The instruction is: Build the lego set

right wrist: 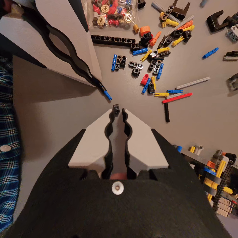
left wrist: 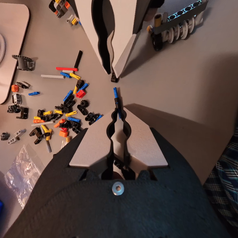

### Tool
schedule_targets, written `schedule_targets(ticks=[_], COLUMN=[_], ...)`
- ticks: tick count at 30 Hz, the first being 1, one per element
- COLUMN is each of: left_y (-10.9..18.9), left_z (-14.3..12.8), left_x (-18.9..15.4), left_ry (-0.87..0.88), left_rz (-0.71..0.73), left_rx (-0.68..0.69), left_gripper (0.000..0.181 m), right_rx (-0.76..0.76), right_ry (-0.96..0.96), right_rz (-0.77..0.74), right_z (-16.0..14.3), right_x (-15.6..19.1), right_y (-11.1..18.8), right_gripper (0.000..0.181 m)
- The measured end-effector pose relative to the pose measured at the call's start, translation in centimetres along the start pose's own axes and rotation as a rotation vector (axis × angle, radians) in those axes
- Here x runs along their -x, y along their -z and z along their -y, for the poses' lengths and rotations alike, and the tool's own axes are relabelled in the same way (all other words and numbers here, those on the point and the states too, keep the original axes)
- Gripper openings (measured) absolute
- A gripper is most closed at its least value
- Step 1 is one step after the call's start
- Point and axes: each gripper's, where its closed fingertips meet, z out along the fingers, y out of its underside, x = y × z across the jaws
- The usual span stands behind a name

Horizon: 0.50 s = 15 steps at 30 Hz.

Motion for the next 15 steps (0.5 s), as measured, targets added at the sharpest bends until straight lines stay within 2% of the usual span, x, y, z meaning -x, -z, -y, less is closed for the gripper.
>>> schedule_targets(ticks=[1,11,15], left_y=[0.0,-0.1,0.0], left_z=[0.0,0.1,0.0], left_x=[0.0,0.1,0.2], left_ry=[0.0,-0.009,-0.011], left_rz=[0.0,0.013,0.012], left_rx=[0.0,0.008,0.009], left_gripper=[0.003,0.002,0.002], right_rx=[0.0,0.027,0.125], right_ry=[0.0,0.044,0.13], right_rz=[-0.001,0.005,0.099], right_z=[-0.1,-0.1,-0.7], right_x=[0.0,-0.1,0.8], right_y=[0.0,0.0,0.9], right_gripper=[0.007,0.004,0.004])
